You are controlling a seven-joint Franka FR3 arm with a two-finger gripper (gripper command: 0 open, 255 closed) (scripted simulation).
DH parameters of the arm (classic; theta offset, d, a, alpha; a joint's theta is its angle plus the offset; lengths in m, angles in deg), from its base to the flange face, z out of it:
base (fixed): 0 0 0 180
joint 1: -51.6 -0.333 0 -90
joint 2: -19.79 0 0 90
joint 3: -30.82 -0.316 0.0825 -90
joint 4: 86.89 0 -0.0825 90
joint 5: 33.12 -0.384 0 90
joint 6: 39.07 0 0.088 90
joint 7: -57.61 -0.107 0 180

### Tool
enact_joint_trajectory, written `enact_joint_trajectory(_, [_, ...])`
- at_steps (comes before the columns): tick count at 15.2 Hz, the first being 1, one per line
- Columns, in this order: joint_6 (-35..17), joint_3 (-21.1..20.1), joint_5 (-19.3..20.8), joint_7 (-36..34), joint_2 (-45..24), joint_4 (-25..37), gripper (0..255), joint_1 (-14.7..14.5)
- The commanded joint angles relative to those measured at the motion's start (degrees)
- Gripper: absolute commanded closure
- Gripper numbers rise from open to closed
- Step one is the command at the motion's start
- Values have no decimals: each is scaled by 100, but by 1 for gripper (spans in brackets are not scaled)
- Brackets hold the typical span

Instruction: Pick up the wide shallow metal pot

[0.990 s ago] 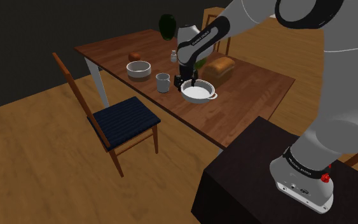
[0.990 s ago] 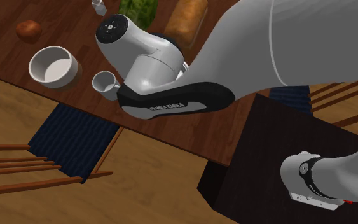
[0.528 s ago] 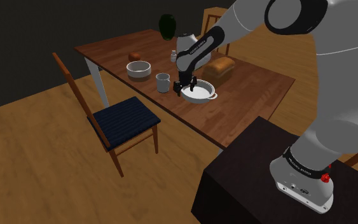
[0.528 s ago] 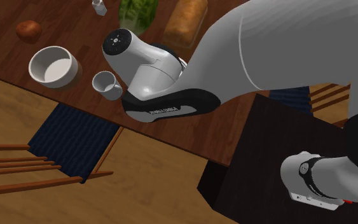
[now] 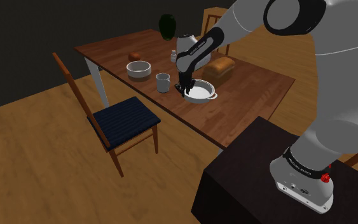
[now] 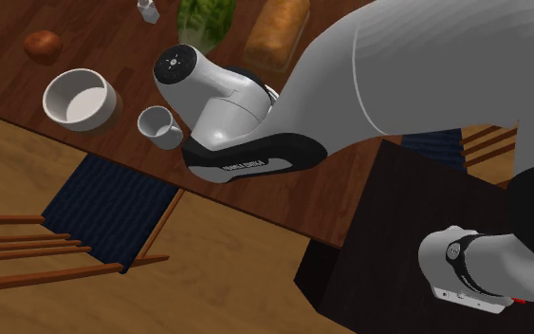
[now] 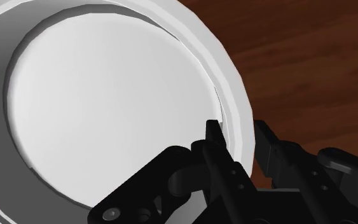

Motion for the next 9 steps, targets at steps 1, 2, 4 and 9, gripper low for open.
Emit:
enact_joint_trajectory(1, [-3, -1, -1, 0, -3, 0, 255, -1])
enact_joint_trajectory(2, [-3, -1, -1, 0, -3, -1, 255, -1])
enact_joint_trajectory(4, [46, -4, -5, 7, 51, -5, 255, 2])
enact_joint_trajectory(9, [312, -18, -27, 34, 322, -10, 255, 10])
